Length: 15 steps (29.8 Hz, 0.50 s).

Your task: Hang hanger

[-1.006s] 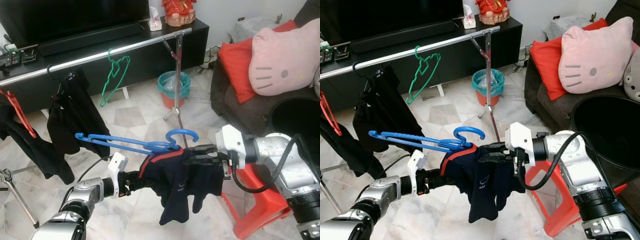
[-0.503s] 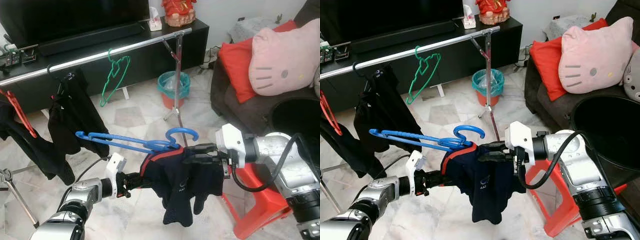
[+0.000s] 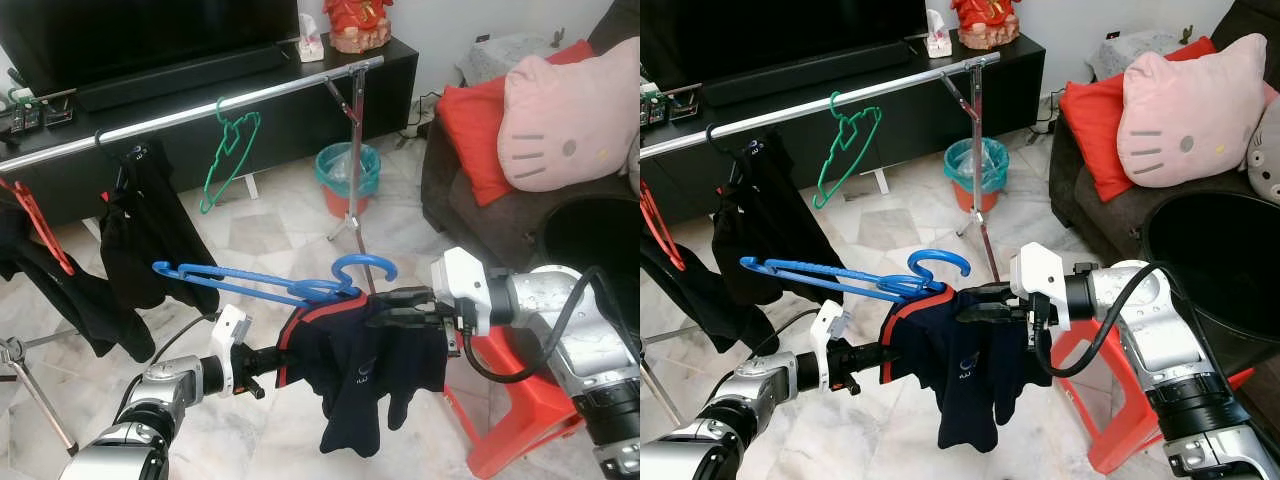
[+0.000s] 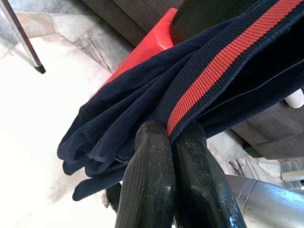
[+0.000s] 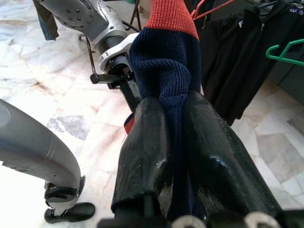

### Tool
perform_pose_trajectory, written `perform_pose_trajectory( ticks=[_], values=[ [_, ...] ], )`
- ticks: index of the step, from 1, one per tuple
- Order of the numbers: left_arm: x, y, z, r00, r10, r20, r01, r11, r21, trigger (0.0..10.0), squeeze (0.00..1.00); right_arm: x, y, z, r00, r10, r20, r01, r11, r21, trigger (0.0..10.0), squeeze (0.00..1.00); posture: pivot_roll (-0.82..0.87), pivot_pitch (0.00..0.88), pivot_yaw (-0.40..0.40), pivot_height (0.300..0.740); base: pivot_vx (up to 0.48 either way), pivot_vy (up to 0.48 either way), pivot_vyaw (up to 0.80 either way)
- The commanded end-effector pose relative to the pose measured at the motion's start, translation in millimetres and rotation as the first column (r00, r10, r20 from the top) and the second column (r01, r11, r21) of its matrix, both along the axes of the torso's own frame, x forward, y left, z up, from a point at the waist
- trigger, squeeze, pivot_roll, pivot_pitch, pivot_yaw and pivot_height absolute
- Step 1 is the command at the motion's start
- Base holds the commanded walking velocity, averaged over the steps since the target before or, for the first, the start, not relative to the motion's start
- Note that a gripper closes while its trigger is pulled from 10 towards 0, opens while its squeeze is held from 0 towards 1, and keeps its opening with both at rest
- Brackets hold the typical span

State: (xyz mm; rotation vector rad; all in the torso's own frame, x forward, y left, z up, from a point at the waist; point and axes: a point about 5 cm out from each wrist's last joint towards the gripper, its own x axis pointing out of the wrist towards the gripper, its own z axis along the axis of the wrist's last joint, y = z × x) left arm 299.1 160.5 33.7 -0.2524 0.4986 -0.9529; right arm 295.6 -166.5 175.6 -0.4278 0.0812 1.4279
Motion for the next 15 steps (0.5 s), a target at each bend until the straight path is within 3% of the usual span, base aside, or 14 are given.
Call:
perform_pose_trajectory(
  ticks=[1, 15],
  values=[
    [-2.3, 5.4, -1.8, 1.0, 0.008, -0.014, -0.008, 1.0, 0.005, 0.0, 0.0, 3.3, 2.9, 11.7, 0.999, 0.009, 0.051, -0.01, 1.0, 0.021, 10.0, 0.0, -0.07, 0.078, 0.068, 0.74, 0.0, 0.0, 0.0],
    [-2.3, 5.4, -1.8, 1.0, 0.008, -0.014, -0.008, 1.0, 0.005, 0.0, 0.0, 3.3, 2.9, 11.7, 0.999, 0.009, 0.051, -0.01, 1.0, 0.021, 10.0, 0.0, -0.07, 0.078, 0.068, 0.74, 0.0, 0.0, 0.0]
  ],
)
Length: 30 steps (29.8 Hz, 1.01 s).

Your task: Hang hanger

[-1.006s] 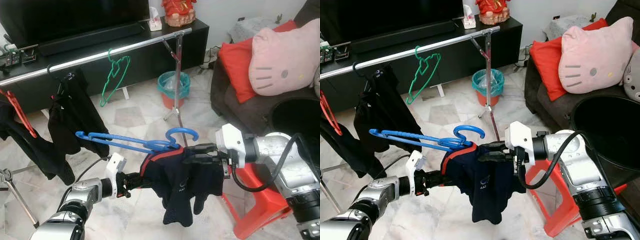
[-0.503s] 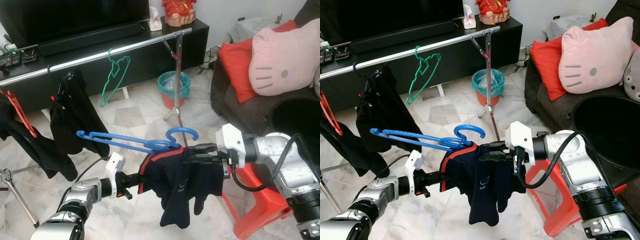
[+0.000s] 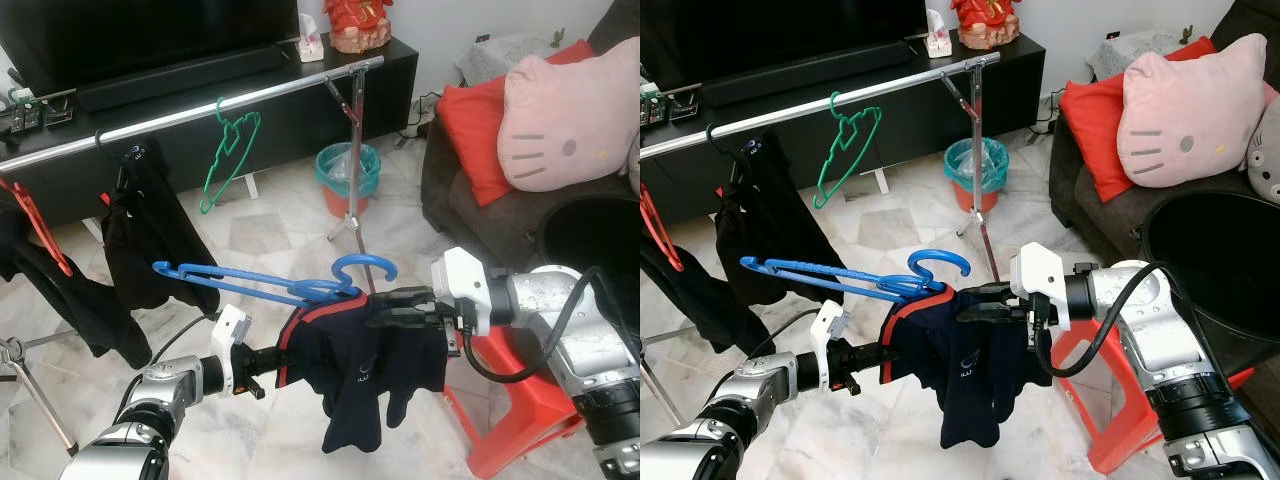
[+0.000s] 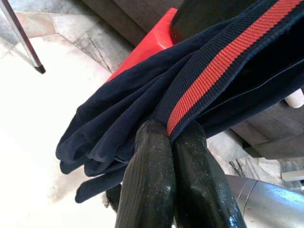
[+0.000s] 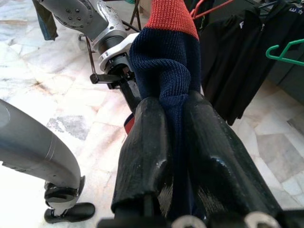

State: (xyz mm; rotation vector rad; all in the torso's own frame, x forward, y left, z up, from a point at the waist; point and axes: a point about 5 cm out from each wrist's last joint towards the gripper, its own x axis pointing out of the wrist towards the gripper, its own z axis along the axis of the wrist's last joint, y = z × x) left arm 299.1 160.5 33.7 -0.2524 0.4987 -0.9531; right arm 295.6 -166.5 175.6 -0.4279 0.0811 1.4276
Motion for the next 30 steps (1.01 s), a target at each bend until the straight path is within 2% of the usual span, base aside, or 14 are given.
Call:
perform_pose_trajectory(
  ticks=[1, 2, 3, 5, 12, 16, 17, 23, 24, 25, 26, 27, 30],
  values=[
    [-2.3, 5.4, -2, 1.0, 0.008, -0.014, -0.008, 1.0, 0.005, 0.0, 0.0, 3.3, 2.9, 12, 0.999, 0.009, 0.051, -0.01, 1.0, 0.021, 10.0, 0.0, -0.07, 0.078, 0.068, 0.74, 0.0, 0.0, 0.0],
    [-2.6, 5.3, -2, 1.0, 0.003, -0.017, -0.003, 1.0, 0.004, 0.0, 0.0, 3.5, 3.0, 12, 0.999, 0.008, 0.052, -0.009, 1.0, 0.022, 10.0, 0.0, -0.07, 0.078, 0.068, 0.74, 0.0, 0.0, 0.0],
    [-0.2, 15.1, -1, 1.0, 0.023, 0.018, -0.025, 0.995, 0.095, 0.0, 0.0, -0.5, -4.1, 5, 0.999, -0.005, 0.037, 0.005, 1.0, -0.006, 10.0, 0.0, -0.06, 0.075, 0.069, 0.74, 0.0, 0.0, 0.0],
    [3.5, 29.3, 2, 0.996, 0.044, 0.08, -0.061, 0.973, 0.224, 0.0, 0.0, -7.4, -14.5, -6, 1.0, -0.025, 0.012, 0.025, 0.999, -0.046, 10.0, 0.0, -0.06, 0.074, 0.071, 0.74, 0.0, 0.0, 0.0],
    [4.2, 24.0, 3, 0.996, 0.034, 0.083, -0.051, 0.976, 0.21, 0.0, 0.0, -8.1, -11.7, -9, 1.0, -0.024, 0.006, 0.024, 0.999, -0.045, 10.0, 0.0, -0.05, 0.074, 0.073, 0.74, 0.0, 0.0, 0.0],
    [6.8, 25.4, 3, 0.991, 0.061, 0.121, -0.089, 0.965, 0.248, 0.0, 0.0, -10.0, -13.1, -11, 1.0, -0.018, 0.002, 0.018, 0.998, -0.061, 10.0, 0.0, -0.05, 0.077, 0.072, 0.74, 0.0, 0.0, 0.0],
    [7.4, 26.3, 3, 0.99, 0.069, 0.123, -0.099, 0.961, 0.258, 10.0, 0.0, -10.7, -14.0, -12, 1.0, -0.017, 0.002, 0.017, 0.998, -0.068, 10.0, 0.0, -0.05, 0.077, 0.071, 0.74, 0.0, 0.0, 0.0],
    [10.3, 36.2, 3, 0.982, 0.117, 0.15, -0.164, 0.921, 0.353, 10.0, 0.0, -20.4, -22.8, -23, 1.0, 0.003, -0.021, -0.006, 0.987, -0.158, 10.0, 0.0, -0.05, 0.078, 0.071, 0.74, 0.0, 0.0, 0.0],
    [11.2, 39.2, 4, 0.978, 0.129, 0.164, -0.182, 0.911, 0.369, 10.0, 0.0, -24.3, -27.4, -28, 0.999, 0.017, -0.028, -0.023, 0.976, -0.219, 10.0, 0.0, -0.05, 0.079, 0.071, 0.74, 0.0, 0.0, 0.0],
    [11.2, 39.2, 4, 0.978, 0.129, 0.164, -0.182, 0.911, 0.369, 10.0, 0.0, -24.3, -27.4, -28, 0.999, 0.017, -0.028, -0.023, 0.976, -0.219, 10.0, 0.0, -0.05, 0.079, 0.071, 0.74, 0.0, 0.0, 0.0],
    [12.0, 43.1, 5, 0.974, 0.139, 0.18, -0.199, 0.9, 0.387, 10.0, 0.0, -29.4, -35.1, -35, 0.999, 0.038, -0.029, -0.045, 0.947, -0.317, 10.0, 0.0, -0.05, 0.079, 0.072, 0.74, 0.0, 0.0, 0.0],
    [12.0, 44.8, 5, 0.973, 0.138, 0.182, -0.201, 0.897, 0.394, 10.0, 0.0, -31.2, -38.6, -38, 0.999, 0.043, -0.027, -0.05, 0.935, -0.352, 10.0, 0.0, -0.05, 0.079, 0.072, 0.74, 0.0, 0.0, 0.0],
    [11.1, 49.3, 5, 0.973, 0.14, 0.184, -0.205, 0.89, 0.406, 10.0, 0.0, -33.7, -43.1, -41, 0.999, 0.017, -0.035, -0.029, 0.936, -0.352, 10.0, 0.0, -0.05, 0.081, 0.073, 0.74, 0.0, 0.0, 0.0]
  ],
)
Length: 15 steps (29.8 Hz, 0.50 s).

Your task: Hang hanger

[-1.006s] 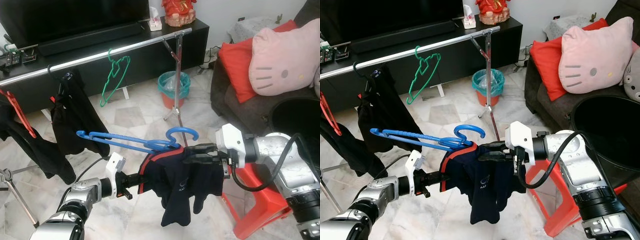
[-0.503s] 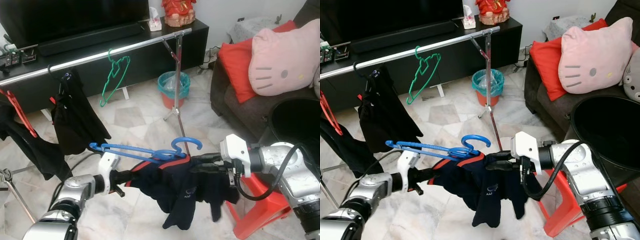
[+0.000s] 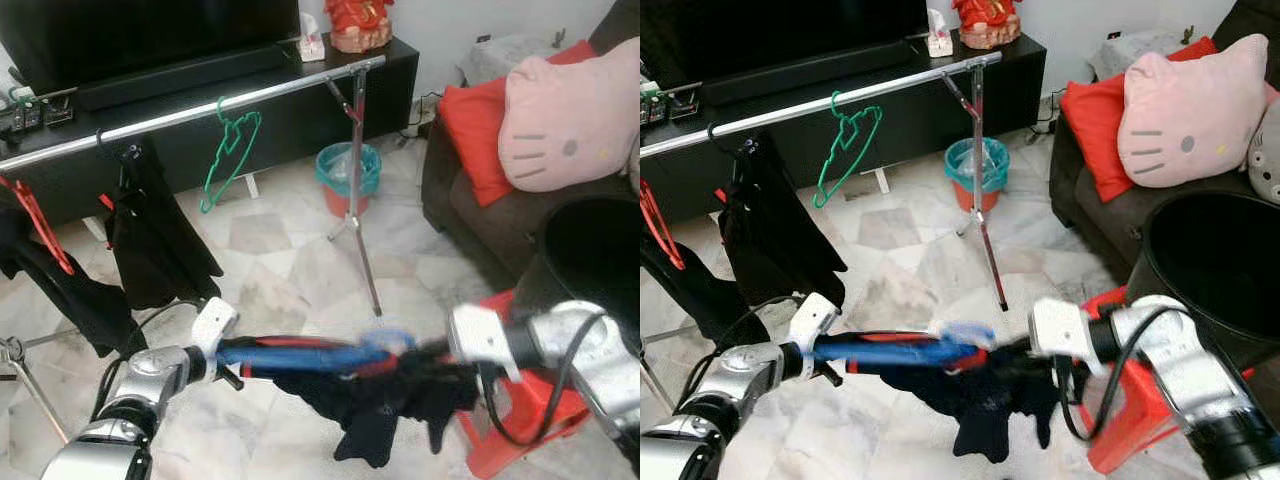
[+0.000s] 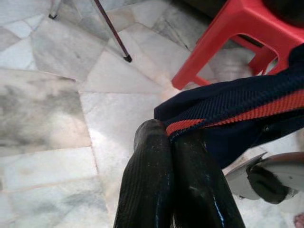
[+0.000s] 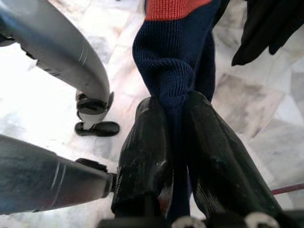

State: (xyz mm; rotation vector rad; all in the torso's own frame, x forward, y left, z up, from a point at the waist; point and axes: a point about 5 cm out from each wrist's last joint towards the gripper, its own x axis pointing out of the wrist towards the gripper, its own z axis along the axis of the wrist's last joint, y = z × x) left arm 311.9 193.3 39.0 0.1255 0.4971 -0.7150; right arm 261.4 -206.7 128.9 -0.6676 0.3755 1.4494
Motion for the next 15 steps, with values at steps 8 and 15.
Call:
perform_pose_trajectory(
  ticks=[8, 15],
  values=[
    [-1.4, 20.8, 0, 0.999, 0.055, 0.003, -0.055, 0.995, 0.08, 10.0, 0.0, 3.3, -13.9, -4, 0.996, -0.013, 0.094, 0.027, 0.988, -0.153, 10.0, 0.0, -0.05, 0.083, 0.077, 0.74, 0.0, 0.0, 0.0],
    [-0.1, 21.9, 2, 0.999, 0.053, 0.011, -0.053, 0.993, 0.104, 10.0, 0.0, 18.2, -24.9, -7, 0.97, -0.09, 0.226, 0.148, 0.956, -0.255, 10.0, 0.0, -0.05, 0.085, 0.082, 0.74, 0.0, 0.0, 0.0]
  ],
)
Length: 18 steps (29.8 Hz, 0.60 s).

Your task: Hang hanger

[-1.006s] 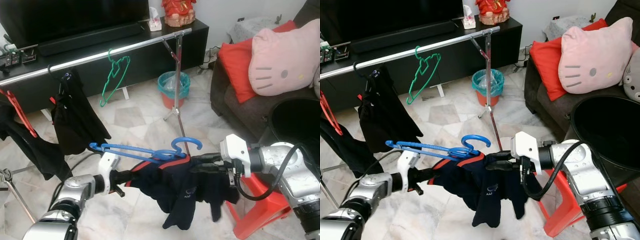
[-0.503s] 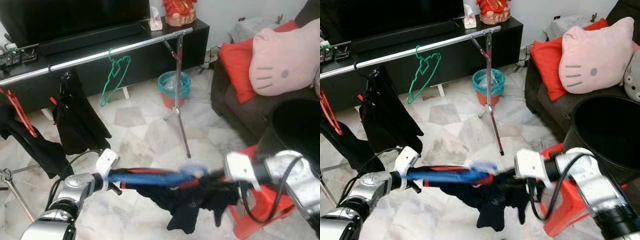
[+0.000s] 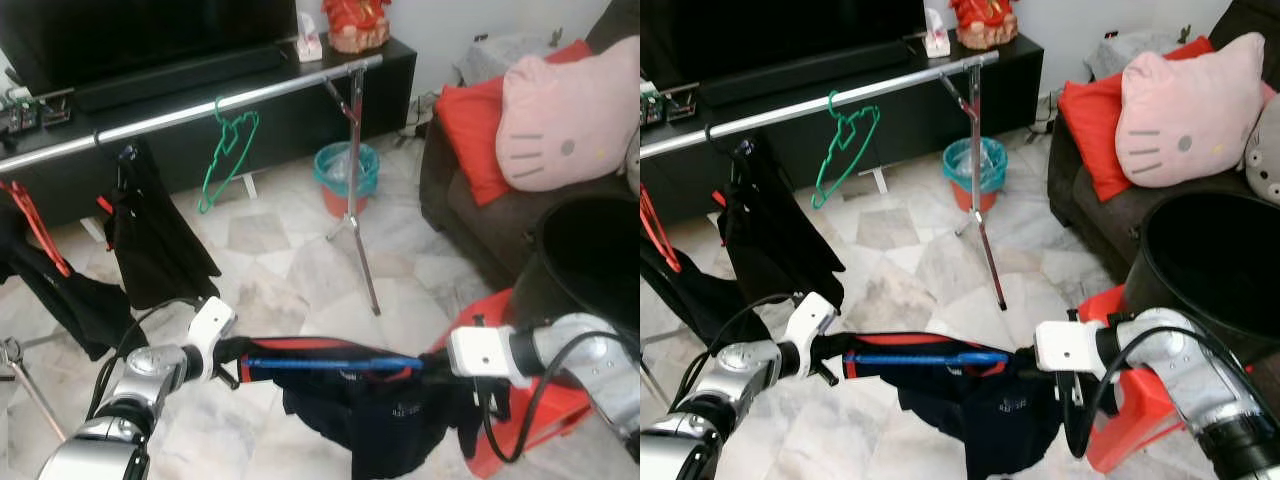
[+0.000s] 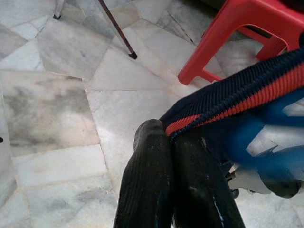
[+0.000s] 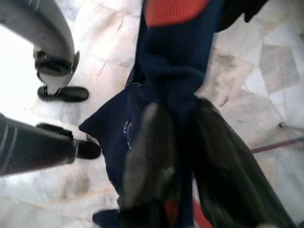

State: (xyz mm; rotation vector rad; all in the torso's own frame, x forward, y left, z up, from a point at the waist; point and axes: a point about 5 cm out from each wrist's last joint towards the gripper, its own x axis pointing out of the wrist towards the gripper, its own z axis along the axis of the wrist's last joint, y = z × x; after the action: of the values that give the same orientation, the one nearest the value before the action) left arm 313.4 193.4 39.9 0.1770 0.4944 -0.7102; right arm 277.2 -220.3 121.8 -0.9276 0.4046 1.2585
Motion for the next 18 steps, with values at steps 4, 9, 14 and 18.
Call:
perform_pose_trajectory(
  ticks=[4, 9, 14, 18],
  values=[
    [-1.6, 22.0, 1, 0.998, 0.058, -0.009, -0.057, 0.996, 0.066, 10.0, 0.0, 6.3, -19.5, -3, 0.995, -0.075, 0.062, 0.082, 0.988, -0.132, 10.0, 0.0, -0.05, 0.085, 0.083, 0.74, 0.0, 0.0, 0.0],
    [-1.3, 22.8, 1, 0.998, 0.055, -0.004, -0.054, 0.995, 0.082, 10.0, 0.0, 0.3, -28.2, -8, 0.998, -0.054, 0.026, 0.058, 0.969, -0.239, 10.0, 0.0, -0.05, 0.086, 0.083, 0.74, 0.0, 0.0, 0.0],
    [-1.0, 21.2, 2, 0.999, 0.039, -0.008, -0.038, 0.996, 0.084, 10.0, 0.0, 1.2, -33.4, -13, 0.998, -0.044, 0.041, 0.055, 0.941, -0.334, 10.0, 0.0, -0.05, 0.084, 0.083, 0.74, 0.0, 0.0, 0.0],
    [-0.9, 20.6, 2, 0.999, 0.03, -0.011, -0.029, 0.996, 0.085, 10.0, 0.0, 4.8, -37.6, -15, 0.996, -0.052, 0.071, 0.077, 0.91, -0.407, 10.0, 0.0, -0.04, 0.083, 0.083, 0.74, 0.0, 0.0, 0.0]
  ],
)
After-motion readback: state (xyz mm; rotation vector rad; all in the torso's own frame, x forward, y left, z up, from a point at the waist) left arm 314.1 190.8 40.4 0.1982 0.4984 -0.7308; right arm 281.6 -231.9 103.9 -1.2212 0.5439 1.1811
